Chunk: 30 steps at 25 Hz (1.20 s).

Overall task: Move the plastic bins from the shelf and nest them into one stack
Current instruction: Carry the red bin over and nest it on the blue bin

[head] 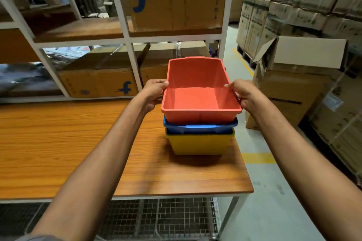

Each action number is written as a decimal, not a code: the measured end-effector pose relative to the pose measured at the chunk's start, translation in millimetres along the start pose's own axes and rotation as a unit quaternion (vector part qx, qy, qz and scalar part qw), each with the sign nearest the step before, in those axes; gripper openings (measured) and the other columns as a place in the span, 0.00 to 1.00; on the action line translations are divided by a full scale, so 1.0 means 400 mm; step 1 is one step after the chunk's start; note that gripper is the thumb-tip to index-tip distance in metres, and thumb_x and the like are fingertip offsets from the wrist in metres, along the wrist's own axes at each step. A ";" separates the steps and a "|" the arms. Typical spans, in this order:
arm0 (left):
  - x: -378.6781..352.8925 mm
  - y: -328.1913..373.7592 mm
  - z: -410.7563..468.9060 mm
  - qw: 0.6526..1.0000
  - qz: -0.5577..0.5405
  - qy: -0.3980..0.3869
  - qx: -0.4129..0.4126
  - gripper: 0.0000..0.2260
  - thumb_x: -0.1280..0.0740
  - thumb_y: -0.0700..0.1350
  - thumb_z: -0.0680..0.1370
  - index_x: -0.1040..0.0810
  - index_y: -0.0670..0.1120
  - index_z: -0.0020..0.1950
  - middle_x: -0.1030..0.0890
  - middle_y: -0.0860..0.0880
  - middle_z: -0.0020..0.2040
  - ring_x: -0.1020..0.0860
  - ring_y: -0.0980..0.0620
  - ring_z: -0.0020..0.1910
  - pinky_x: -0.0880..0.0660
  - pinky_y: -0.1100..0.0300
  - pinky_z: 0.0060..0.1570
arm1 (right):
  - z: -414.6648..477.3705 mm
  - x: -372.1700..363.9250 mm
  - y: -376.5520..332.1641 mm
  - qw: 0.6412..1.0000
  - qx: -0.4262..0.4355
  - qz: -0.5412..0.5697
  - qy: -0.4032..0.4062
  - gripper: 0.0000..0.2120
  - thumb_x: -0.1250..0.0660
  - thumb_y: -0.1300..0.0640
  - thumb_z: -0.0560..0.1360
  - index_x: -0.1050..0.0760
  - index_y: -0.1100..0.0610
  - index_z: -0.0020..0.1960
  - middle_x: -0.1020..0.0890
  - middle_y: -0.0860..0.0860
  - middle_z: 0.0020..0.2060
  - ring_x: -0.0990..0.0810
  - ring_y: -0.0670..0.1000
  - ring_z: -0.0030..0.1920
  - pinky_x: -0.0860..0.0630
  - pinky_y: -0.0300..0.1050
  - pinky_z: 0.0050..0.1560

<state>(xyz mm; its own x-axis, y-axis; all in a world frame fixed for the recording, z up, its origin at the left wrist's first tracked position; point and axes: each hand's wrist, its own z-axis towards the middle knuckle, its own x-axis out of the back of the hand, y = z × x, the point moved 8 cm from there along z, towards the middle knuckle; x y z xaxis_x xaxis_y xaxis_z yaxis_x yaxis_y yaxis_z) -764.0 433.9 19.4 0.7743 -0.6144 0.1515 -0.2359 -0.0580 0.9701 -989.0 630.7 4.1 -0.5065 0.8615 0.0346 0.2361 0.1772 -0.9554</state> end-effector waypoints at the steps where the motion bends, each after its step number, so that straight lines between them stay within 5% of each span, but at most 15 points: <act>1: 0.000 -0.004 0.005 1.000 -0.002 0.003 0.004 0.13 0.38 0.43 0.86 0.20 0.41 0.67 0.23 0.58 0.23 0.26 0.62 0.22 0.28 0.62 0.34 | -0.005 0.000 0.000 1.000 -0.003 -0.010 -0.003 0.03 0.30 0.68 0.76 0.22 0.62 0.47 0.16 0.57 0.43 0.16 0.55 0.43 0.17 0.54 0.46; 7: -0.004 -0.032 0.020 0.999 0.004 0.001 0.033 0.12 0.38 0.42 0.85 0.19 0.41 0.63 0.25 0.55 0.22 0.31 0.60 0.19 0.31 0.66 0.23 | -0.001 0.009 0.019 0.999 -0.015 -0.028 -0.015 0.04 0.29 0.66 0.76 0.22 0.62 0.49 0.15 0.57 0.47 0.14 0.57 0.50 0.17 0.57 0.57; 10: -0.003 -0.046 0.026 0.999 -0.004 0.007 0.040 0.12 0.38 0.43 0.85 0.18 0.43 0.63 0.23 0.56 0.23 0.26 0.60 0.23 0.25 0.63 0.31 | 0.003 0.013 0.027 0.999 -0.009 -0.043 -0.006 0.06 0.28 0.65 0.75 0.21 0.60 0.52 0.15 0.57 0.53 0.15 0.55 0.53 0.19 0.57 0.60; 14: 0.007 -0.047 0.014 0.999 -0.027 0.016 0.038 0.09 0.35 0.43 0.84 0.17 0.45 0.61 0.20 0.55 0.32 0.24 0.59 0.31 0.25 0.61 0.35 | -0.028 0.018 0.012 0.997 0.016 -0.075 -0.003 0.14 0.29 0.64 0.77 0.20 0.61 0.62 0.17 0.54 0.53 0.21 0.48 0.46 0.22 0.48 0.47; 16: 0.020 -0.045 -0.004 0.998 -0.046 0.036 0.030 0.09 0.34 0.42 0.83 0.20 0.46 0.63 0.17 0.52 0.43 0.21 0.59 0.38 0.22 0.64 0.34 | -0.047 0.024 0.006 0.996 0.039 -0.080 -0.003 0.16 0.30 0.65 0.78 0.21 0.60 0.65 0.18 0.54 0.56 0.20 0.49 0.50 0.25 0.45 0.44; 21: 0.054 -0.014 -0.086 0.987 0.016 0.122 -0.106 0.17 0.32 0.43 0.82 0.23 0.49 0.72 0.21 0.51 0.63 0.23 0.54 0.62 0.24 0.59 0.58 | -0.132 0.073 -0.024 0.955 0.219 -0.175 0.094 0.17 0.28 0.59 0.76 0.21 0.53 0.65 0.20 0.48 0.58 0.22 0.48 0.59 0.21 0.52 0.61; 25: 0.038 -0.012 -0.208 0.964 0.084 0.159 -0.198 0.18 0.31 0.44 0.81 0.23 0.53 0.71 0.21 0.54 0.63 0.23 0.60 0.60 0.26 0.70 0.51 | -0.255 0.057 -0.012 0.913 0.332 -0.218 0.088 0.13 0.29 0.58 0.75 0.21 0.44 0.56 0.20 0.46 0.54 0.22 0.45 0.55 0.21 0.51 0.59; 30: 0.017 -0.057 -0.371 0.941 0.145 0.189 -0.241 0.19 0.31 0.46 0.82 0.25 0.57 0.72 0.23 0.57 0.64 0.23 0.60 0.59 0.27 0.74 0.46 | -0.383 0.020 0.012 0.866 0.431 -0.254 0.025 0.12 0.30 0.58 0.76 0.19 0.48 0.57 0.20 0.43 0.53 0.21 0.48 0.57 0.21 0.52 0.55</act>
<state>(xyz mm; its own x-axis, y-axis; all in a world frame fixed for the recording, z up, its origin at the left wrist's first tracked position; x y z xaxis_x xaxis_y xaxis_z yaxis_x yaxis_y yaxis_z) -666.3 548.0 26.4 0.8932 -0.2203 0.3920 -0.2467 0.4888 0.8368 -864.9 711.1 44.6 -0.3216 0.8002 0.5062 -0.7236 0.1371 -0.6764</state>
